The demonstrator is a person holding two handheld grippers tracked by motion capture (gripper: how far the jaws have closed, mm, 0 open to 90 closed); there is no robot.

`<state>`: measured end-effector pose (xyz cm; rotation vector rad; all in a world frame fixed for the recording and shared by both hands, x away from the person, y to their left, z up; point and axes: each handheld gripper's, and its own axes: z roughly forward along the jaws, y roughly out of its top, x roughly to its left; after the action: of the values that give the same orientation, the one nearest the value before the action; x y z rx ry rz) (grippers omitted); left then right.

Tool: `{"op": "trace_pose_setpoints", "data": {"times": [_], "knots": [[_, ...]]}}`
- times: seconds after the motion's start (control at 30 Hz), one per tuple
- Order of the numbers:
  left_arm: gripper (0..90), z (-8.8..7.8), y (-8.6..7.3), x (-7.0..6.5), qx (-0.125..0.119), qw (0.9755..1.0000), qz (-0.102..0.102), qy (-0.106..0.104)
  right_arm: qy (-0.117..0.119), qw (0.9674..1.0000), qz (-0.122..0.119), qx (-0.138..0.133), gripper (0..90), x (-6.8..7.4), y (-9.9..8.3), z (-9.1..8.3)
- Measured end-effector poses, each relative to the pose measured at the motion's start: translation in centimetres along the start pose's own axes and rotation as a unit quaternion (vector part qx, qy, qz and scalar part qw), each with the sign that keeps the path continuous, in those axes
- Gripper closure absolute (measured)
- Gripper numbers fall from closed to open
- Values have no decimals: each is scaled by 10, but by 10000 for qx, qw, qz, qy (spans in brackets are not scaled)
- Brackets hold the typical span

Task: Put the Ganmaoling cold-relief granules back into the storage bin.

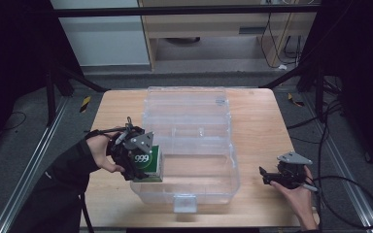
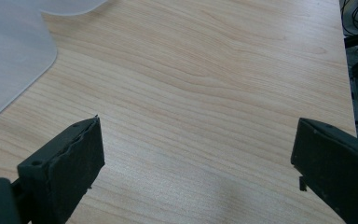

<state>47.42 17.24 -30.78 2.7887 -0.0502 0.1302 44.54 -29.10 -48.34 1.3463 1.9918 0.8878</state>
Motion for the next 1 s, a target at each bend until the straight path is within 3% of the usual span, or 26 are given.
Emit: {"op": "trace_pose_setpoints", "data": {"times": [0.33,1.0], "knots": [[151,17,0,3,145,9999,13,-32,4,10000,-73,26,30,0,0,1],[151,59,-13,6,247,9993,-80,-286,34,9999,-84,77,30,1,-1,2]]}}
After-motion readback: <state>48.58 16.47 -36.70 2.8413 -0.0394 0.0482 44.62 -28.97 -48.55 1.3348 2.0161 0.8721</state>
